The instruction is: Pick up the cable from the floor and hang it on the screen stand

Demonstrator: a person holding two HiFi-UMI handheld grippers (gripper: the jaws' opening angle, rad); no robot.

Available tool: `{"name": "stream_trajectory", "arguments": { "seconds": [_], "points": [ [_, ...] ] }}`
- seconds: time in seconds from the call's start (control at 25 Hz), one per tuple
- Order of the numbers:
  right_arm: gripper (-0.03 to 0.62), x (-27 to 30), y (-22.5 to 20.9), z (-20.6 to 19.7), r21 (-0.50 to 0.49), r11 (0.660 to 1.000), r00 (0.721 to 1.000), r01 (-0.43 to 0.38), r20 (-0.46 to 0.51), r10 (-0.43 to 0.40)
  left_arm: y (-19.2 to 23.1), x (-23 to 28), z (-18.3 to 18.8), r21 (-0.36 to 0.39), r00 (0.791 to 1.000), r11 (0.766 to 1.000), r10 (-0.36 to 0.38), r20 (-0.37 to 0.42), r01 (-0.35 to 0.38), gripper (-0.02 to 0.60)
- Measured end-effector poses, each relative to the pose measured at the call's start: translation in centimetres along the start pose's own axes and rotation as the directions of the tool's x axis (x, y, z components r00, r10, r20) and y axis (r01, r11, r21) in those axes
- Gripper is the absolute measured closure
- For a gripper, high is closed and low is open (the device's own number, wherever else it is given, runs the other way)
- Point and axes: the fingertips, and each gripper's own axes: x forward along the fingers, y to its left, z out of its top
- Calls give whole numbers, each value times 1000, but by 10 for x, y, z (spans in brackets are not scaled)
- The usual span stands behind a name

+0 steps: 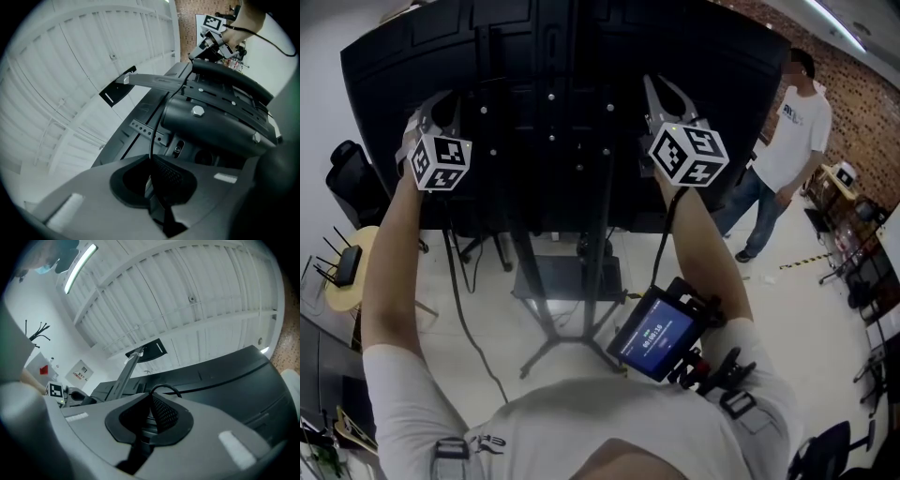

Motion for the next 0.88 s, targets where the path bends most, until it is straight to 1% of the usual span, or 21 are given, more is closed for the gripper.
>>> {"name": "stream_trajectory", "arguments": {
  "seconds": [0.2,0.28,0.36,0.52,0.68,0.76,0.88],
  "points": [
    [563,8,-6,-2,-41,999,999,31,-27,-32,-1,-2,1,-23,1000,1000,-1,3,1,569],
    [563,12,-8,1,-61,997,998,40,-42,-43,0,-3,4,-22,1000,1000,6,1,-6,569],
    [563,16,-4,2,-105,994,997,39,-63,-45,-1,-3,5,-17,1000,1000,10,-4,-10,569],
    [565,17,10,-2,-224,974,995,16,-90,-37,-5,-5,3,-7,1000,1000,5,-6,-5,569],
    [565,14,20,-6,-325,946,993,-13,-114,-25,-8,-8,4,-9,1000,1000,3,-6,-3,569],
    [565,11,22,-8,-357,934,992,-28,-129,-19,-10,-10,4,-10,1000,1000,4,-4,-4,568],
    [565,1,23,-11,-380,924,990,-39,-139,-15,-12,-13,5,-9,1000,1000,3,6,-3,568]
  ]
}}
